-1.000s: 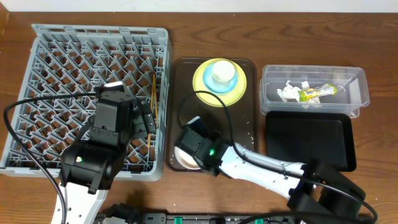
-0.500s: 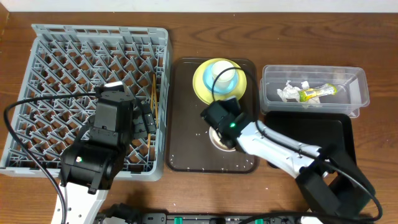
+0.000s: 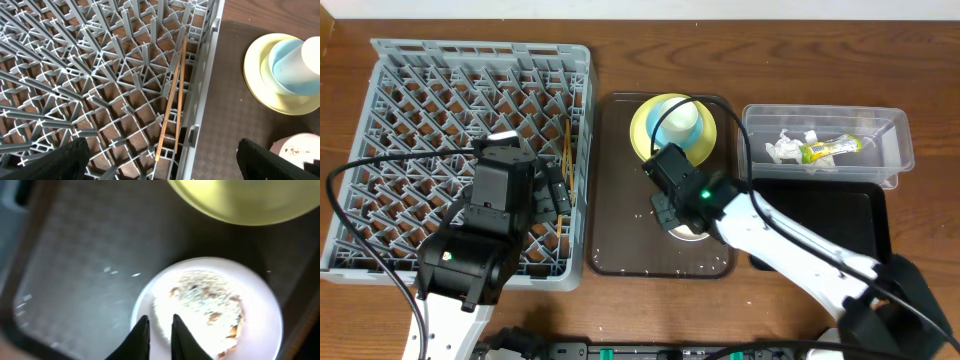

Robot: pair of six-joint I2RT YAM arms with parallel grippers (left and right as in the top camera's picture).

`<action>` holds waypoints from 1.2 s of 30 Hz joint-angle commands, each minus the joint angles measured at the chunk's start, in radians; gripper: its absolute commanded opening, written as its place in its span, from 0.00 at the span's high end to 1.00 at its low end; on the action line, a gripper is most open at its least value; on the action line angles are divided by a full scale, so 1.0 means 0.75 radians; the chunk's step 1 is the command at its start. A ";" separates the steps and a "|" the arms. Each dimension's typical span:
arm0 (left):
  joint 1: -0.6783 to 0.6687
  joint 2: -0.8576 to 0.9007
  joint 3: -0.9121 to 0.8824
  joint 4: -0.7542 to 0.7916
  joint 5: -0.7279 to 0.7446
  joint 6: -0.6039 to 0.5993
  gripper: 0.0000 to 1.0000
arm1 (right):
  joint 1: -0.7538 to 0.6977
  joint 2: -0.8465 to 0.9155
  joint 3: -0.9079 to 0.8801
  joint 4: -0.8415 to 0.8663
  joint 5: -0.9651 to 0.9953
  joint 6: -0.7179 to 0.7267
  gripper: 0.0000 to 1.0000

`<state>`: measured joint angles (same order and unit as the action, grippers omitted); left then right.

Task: Sort waste into correct bins and load items into the dishwasher
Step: 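Grasp the rim of the pink rice bowl with the right gripper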

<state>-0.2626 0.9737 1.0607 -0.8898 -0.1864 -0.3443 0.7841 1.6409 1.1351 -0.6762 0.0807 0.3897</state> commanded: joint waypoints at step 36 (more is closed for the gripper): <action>0.006 0.000 0.007 0.000 -0.007 -0.013 0.05 | 0.084 -0.198 -0.039 -0.114 0.016 0.094 0.99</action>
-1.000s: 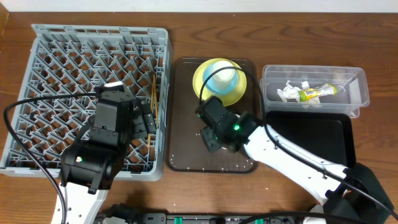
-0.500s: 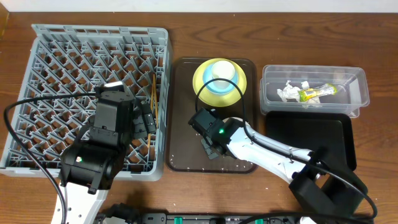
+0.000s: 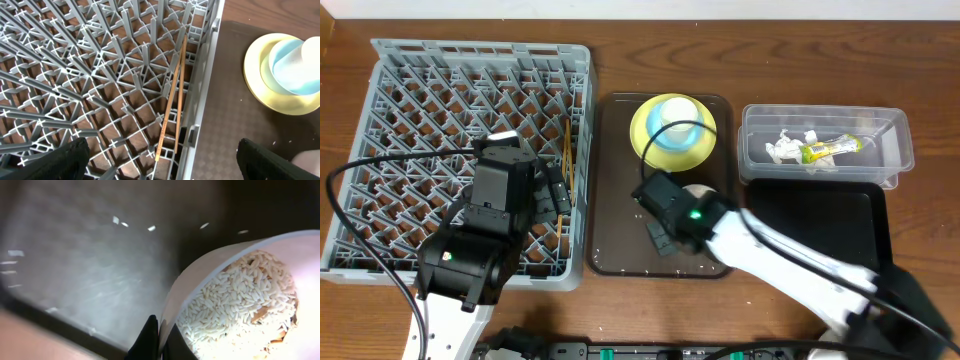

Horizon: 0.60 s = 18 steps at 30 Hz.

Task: Sort waste into correct bins and load items into the dishwasher
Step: 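Grasp the rim of the pink rice bowl with the right gripper, then lift the bowl and carry it over the black tray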

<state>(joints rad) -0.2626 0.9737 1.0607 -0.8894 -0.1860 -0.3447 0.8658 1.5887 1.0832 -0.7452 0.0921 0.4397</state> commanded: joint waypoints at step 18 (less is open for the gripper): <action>0.006 0.000 0.007 -0.001 -0.007 -0.012 0.05 | -0.922 -0.453 0.023 -0.325 -0.685 -0.231 0.99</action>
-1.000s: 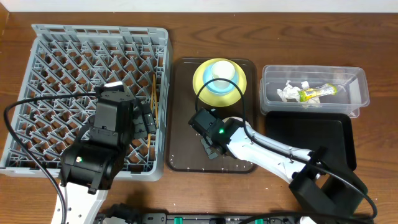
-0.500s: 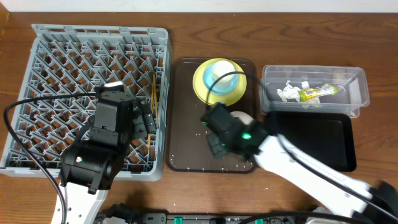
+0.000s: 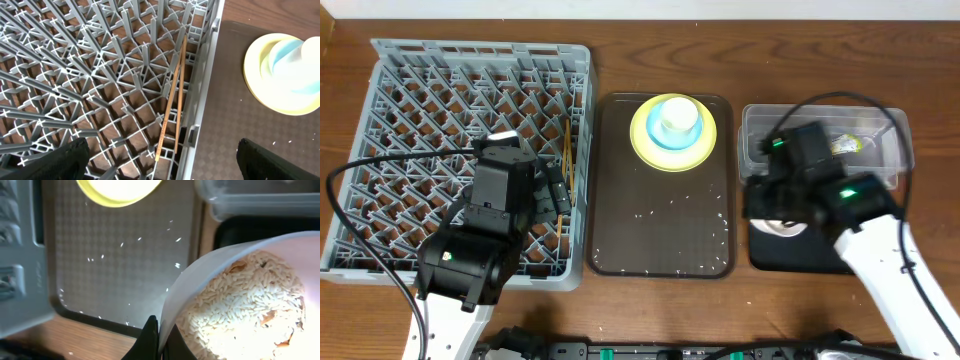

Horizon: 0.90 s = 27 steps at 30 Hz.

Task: Sort waste into correct bins and load items into the dishwasher
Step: 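Lift the bowl and carry it over the black tray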

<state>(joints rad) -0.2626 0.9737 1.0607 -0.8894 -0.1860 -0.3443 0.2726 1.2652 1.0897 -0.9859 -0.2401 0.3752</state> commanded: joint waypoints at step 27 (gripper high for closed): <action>0.006 0.000 0.007 -0.001 -0.007 -0.013 0.05 | -1.246 -0.021 -0.672 0.497 -1.438 -0.526 0.99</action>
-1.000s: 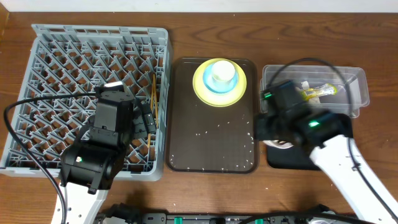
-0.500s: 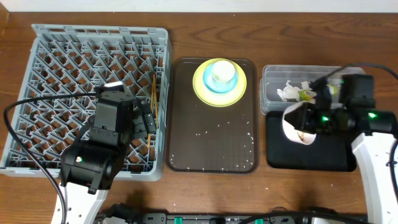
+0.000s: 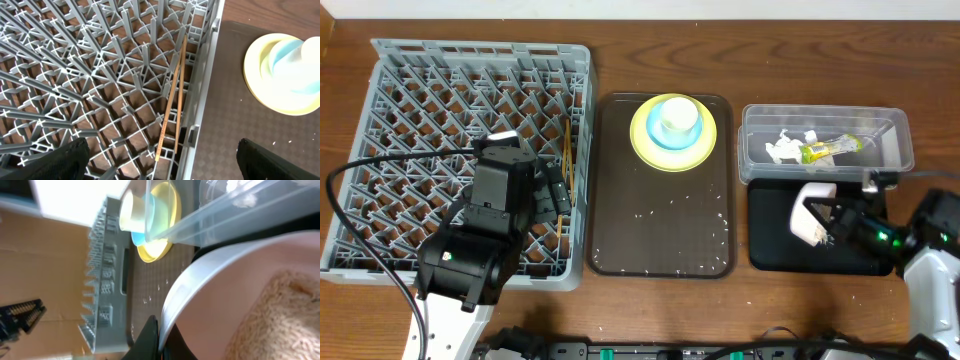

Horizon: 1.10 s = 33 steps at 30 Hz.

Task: Sort waste into correct bins and load items into the dishwasher
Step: 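Lift the bowl and carry it over the black tray, then tilt the bowl with the right gripper to pour rice onto black tray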

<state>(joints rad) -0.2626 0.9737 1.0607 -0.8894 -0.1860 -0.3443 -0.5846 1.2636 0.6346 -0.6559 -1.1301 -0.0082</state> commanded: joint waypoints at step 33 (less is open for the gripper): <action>0.006 0.000 0.007 -0.001 -0.007 -0.013 0.05 | -0.171 -0.019 -0.154 0.261 -0.571 0.036 0.99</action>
<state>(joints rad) -0.2626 0.9737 1.0607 -0.8894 -0.1860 -0.3447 -0.7048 1.2625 0.5194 -0.4835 -1.5177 -0.0124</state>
